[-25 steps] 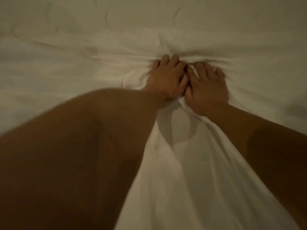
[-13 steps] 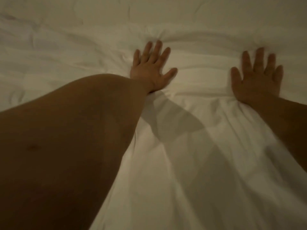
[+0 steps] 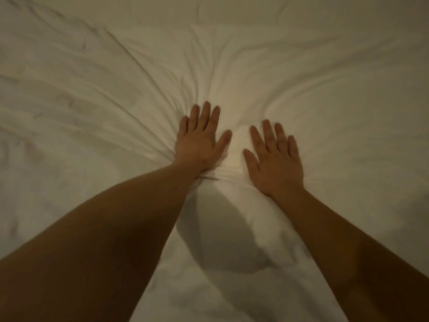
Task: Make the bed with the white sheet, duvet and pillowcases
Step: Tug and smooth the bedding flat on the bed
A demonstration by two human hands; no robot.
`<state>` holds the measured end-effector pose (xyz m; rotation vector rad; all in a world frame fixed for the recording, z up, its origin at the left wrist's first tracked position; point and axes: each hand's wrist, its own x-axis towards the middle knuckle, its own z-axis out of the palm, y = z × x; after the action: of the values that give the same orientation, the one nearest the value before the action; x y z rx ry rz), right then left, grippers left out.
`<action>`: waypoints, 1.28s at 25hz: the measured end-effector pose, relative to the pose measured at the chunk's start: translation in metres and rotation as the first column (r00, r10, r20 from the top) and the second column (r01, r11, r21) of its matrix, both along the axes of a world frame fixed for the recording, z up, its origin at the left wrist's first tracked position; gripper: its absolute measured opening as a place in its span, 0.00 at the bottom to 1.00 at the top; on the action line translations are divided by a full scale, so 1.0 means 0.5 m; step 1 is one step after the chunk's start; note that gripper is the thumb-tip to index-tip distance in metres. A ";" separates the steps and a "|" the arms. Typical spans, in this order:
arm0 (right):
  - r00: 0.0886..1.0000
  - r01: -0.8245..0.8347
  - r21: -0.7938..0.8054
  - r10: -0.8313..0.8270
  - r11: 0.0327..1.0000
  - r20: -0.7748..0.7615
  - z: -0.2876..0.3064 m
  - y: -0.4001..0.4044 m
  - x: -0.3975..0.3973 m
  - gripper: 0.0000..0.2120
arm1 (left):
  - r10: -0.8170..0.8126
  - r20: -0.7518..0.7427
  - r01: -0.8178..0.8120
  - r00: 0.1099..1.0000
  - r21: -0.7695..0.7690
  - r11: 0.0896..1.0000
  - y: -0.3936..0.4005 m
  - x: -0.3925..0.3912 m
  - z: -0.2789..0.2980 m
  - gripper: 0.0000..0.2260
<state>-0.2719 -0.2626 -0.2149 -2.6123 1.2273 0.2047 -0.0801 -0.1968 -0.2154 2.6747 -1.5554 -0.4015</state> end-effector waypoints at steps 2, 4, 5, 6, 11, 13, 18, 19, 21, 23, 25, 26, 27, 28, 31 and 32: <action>0.996 0.075 -0.004 -0.075 0.997 -0.052 -0.002 0.005 -0.046 0.30 | 0.006 -0.009 -0.006 1.000 0.034 0.999 0.059 -0.025 0.011 0.33; 0.984 0.164 0.014 -0.162 0.986 -0.076 0.002 0.024 -0.071 0.30 | 0.029 -0.020 -0.028 0.999 0.063 0.998 0.111 -0.060 0.022 0.33; 0.978 0.194 0.041 -0.190 0.980 -0.082 0.011 0.049 -0.073 0.30 | 0.043 -0.028 -0.041 0.999 0.066 0.997 0.139 -0.087 0.025 0.33; 0.977 0.207 0.083 -0.202 0.975 -0.067 0.020 0.086 -0.067 0.30 | 0.053 -0.048 -0.050 0.997 0.059 0.997 0.164 -0.118 0.025 0.33; 0.998 -0.030 0.016 0.029 0.999 0.055 0.022 0.306 -0.157 0.27 | -0.061 -0.015 0.062 0.998 0.047 0.997 0.301 -0.242 0.021 0.28; 1.000 0.004 -0.047 -0.003 0.999 0.024 0.000 0.313 -0.260 0.28 | -0.096 0.016 0.094 0.995 0.083 0.992 0.352 -0.247 0.025 0.28; 0.979 0.194 -0.075 -0.198 0.978 -0.042 -0.017 0.334 -0.383 0.30 | -0.092 0.068 0.084 0.993 0.112 0.990 0.441 -0.280 0.026 0.29; 0.970 0.239 -0.081 -0.242 0.968 -0.026 -0.017 0.351 -0.370 0.30 | -0.104 0.080 0.095 0.991 0.114 0.989 0.451 -0.295 0.022 0.29; 0.949 0.312 -0.042 -0.311 0.949 0.045 -0.010 0.403 -0.315 0.32 | -0.123 0.082 0.114 0.989 0.104 0.988 0.466 -0.324 0.007 0.28; 0.974 0.209 -0.025 -0.206 0.978 0.097 -0.006 0.468 -0.266 0.32 | -0.116 0.082 0.111 0.990 0.058 0.992 0.474 -0.341 -0.004 0.28; 0.991 0.080 -0.045 -0.075 0.996 0.109 -0.014 0.504 -0.258 0.30 | -0.142 0.074 0.141 0.987 0.015 0.990 0.481 -0.317 -0.004 0.28; 0.993 0.066 -0.045 -0.061 0.997 0.106 -0.015 0.507 -0.261 0.29 | -0.178 0.074 0.178 0.981 0.009 0.984 0.485 -0.295 0.000 0.28; 0.992 0.084 -0.046 -0.079 0.995 0.101 -0.010 0.504 -0.258 0.29 | -0.211 0.090 0.211 0.973 0.008 0.977 0.488 -0.270 0.007 0.28; 0.988 0.127 -0.045 -0.123 0.991 0.094 -0.006 0.499 -0.242 0.29 | -0.239 0.122 0.239 0.963 0.010 0.971 0.489 -0.243 0.013 0.29; 0.957 0.260 0.047 -0.264 0.964 0.122 0.008 0.468 -0.117 0.29 | -0.298 0.167 0.300 0.940 0.012 0.954 0.450 -0.155 0.034 0.28; 0.962 0.234 0.054 -0.240 0.971 0.129 0.016 0.455 -0.069 0.29 | -0.292 0.176 0.295 0.940 0.007 0.955 0.433 -0.125 0.042 0.27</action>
<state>-0.3062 -0.0349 -0.2071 -2.3757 1.4562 0.0071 -0.1427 0.0197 -0.1946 2.5255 -2.0067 -0.1556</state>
